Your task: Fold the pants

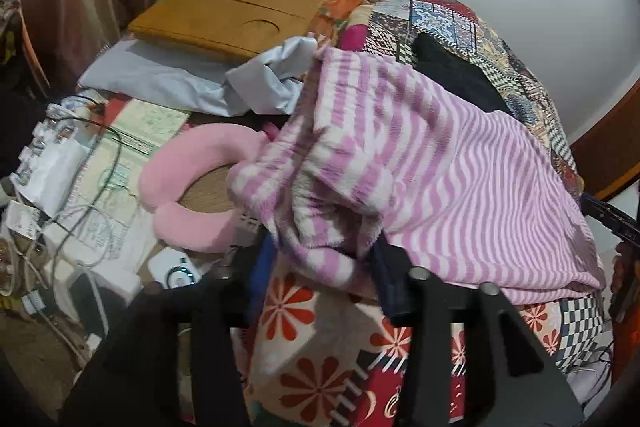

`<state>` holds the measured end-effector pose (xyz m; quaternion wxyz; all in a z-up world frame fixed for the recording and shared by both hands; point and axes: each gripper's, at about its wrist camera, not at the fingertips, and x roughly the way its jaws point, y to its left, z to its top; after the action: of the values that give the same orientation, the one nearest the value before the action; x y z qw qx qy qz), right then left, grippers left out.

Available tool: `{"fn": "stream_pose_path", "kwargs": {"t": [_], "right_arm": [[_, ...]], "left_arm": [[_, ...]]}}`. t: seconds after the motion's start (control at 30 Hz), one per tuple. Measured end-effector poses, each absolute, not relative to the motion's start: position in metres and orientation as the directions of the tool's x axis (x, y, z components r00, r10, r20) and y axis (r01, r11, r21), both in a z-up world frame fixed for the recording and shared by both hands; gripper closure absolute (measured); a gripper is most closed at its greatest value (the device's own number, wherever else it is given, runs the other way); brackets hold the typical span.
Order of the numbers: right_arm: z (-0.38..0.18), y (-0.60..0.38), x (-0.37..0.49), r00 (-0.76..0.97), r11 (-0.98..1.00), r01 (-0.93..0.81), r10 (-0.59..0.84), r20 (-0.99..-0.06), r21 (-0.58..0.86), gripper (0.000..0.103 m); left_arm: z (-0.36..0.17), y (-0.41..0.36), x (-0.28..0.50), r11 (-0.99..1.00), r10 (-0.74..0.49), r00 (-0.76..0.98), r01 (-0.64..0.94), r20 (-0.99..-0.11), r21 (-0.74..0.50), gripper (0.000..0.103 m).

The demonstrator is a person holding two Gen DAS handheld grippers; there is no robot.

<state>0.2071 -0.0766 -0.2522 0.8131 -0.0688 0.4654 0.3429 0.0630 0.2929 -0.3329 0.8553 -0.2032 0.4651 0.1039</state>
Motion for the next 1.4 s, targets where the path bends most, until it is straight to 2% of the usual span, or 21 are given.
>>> {"fn": "stream_pose_path", "kwargs": {"t": [0.1, 0.27, 0.4, 0.47, 0.5, 0.6, 0.67, 0.9, 0.93, 1.0, 1.13, 1.4], "right_arm": [[-0.252, -0.086, 0.206, 0.342, 0.767, -0.606, 0.492, -0.801, 0.212, 0.055], [-0.254, -0.101, 0.207, 0.342, 0.782, -0.573, 0.499, -0.796, 0.244, 0.055], [-0.256, -0.107, 0.206, 0.335, 0.787, -0.556, 0.506, -0.794, 0.267, 0.055], [-0.256, -0.108, 0.203, 0.336, 0.785, -0.557, 0.512, -0.791, 0.271, 0.055], [-0.255, -0.109, 0.202, 0.338, 0.785, -0.557, 0.513, -0.789, 0.272, 0.054], [-0.254, -0.113, 0.199, 0.343, 0.790, -0.549, 0.512, -0.788, 0.274, 0.055], [-0.252, -0.118, 0.198, 0.354, 0.797, -0.538, 0.509, -0.785, 0.275, 0.055], [-0.241, -0.154, 0.192, 0.427, 0.845, -0.464, 0.476, -0.769, 0.266, 0.054], [-0.240, -0.158, 0.192, 0.434, 0.850, -0.456, 0.472, -0.767, 0.266, 0.054], [-0.236, -0.173, 0.189, 0.453, 0.860, -0.431, 0.467, -0.760, 0.272, 0.055], [-0.232, -0.206, 0.182, 0.494, 0.885, -0.369, 0.447, -0.746, 0.285, 0.054], [-0.225, -0.274, 0.162, 0.577, 0.936, -0.262, 0.347, -0.740, 0.235, 0.054]], "left_arm": [[-0.319, 0.288, 0.056, 0.910, 0.056, 0.553, -0.371, -0.832, -0.186, 0.054], [-0.303, 0.297, 0.052, 0.908, 0.093, 0.588, -0.381, -0.804, -0.174, 0.054], [-0.316, 0.304, 0.070, 0.918, 0.044, 0.561, -0.348, -0.826, -0.188, 0.057], [-0.328, 0.306, 0.079, 0.916, -0.014, 0.546, -0.328, -0.838, -0.230, 0.066], [-0.332, 0.305, 0.082, 0.915, -0.035, 0.542, -0.322, -0.840, -0.245, 0.068], [-0.334, 0.297, 0.089, 0.925, -0.002, 0.546, -0.318, -0.837, -0.210, 0.070], [-0.328, 0.295, 0.088, 0.927, 0.024, 0.555, -0.324, -0.831, -0.189, 0.082], [-0.311, 0.297, 0.072, 0.928, 0.099, 0.577, -0.349, -0.811, -0.135, 0.094], [-0.315, 0.297, 0.071, 0.926, 0.131, 0.559, -0.364, -0.819, -0.101, 0.103], [-0.327, 0.300, 0.068, 0.914, 0.197, 0.497, -0.404, -0.845, -0.024, 0.103], [-0.342, 0.306, 0.057, 0.889, 0.171, 0.436, -0.454, -0.884, -0.052, 0.103], [-0.283, 0.258, 0.072, 0.921, 0.203, 0.532, -0.389, -0.822, -0.024, 0.099]]}}
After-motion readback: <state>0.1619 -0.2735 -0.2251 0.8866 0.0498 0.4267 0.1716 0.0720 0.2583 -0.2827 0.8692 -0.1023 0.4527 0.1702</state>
